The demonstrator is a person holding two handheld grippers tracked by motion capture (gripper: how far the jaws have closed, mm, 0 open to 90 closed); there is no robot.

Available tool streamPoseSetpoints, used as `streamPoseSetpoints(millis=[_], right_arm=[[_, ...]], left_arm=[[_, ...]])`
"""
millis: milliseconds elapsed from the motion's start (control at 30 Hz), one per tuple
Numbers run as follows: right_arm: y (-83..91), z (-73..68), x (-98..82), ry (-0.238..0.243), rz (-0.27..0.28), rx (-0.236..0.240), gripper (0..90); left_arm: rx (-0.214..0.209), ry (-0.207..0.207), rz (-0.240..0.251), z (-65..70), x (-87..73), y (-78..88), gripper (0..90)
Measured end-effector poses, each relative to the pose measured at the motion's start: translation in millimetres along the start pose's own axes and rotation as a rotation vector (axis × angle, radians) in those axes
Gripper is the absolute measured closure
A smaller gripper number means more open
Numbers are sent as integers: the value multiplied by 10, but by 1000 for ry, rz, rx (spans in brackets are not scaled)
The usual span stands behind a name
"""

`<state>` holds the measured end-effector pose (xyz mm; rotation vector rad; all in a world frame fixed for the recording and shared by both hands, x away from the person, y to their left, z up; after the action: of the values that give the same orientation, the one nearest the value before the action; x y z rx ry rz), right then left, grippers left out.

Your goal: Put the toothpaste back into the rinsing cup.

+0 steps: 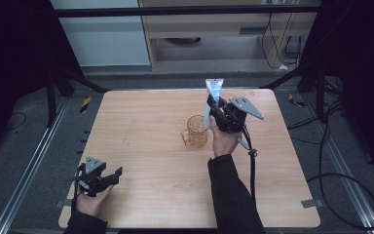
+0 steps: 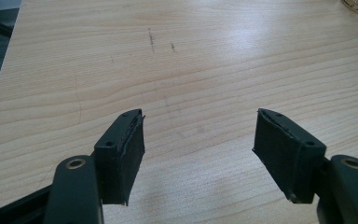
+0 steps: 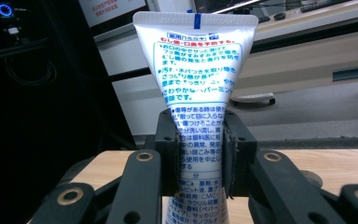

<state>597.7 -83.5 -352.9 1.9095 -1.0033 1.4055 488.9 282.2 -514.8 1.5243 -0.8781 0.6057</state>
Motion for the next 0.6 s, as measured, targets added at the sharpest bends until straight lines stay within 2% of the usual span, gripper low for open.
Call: streamPoseSetpoints(millis=[267,600], right_arm=[[-141,50,-16,-13,37,-16,716],[-296,94,-136,-9,27,-35,716]], left_arm=[[-2,2,1,1,2,1,324],[-2,5,3,-1,3,-1,324]])
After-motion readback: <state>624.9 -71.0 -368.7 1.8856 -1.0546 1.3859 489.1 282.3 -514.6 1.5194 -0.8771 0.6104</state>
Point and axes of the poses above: each handheld gripper's, and its own axes: y roughly backward along the jaws, x roughly out of its top, z roughly to its right, the point moved 7 cm from there along -y, roughly forward along the jaws, and after that the axes turned 14 degrees about x, right-handed, at the moved point
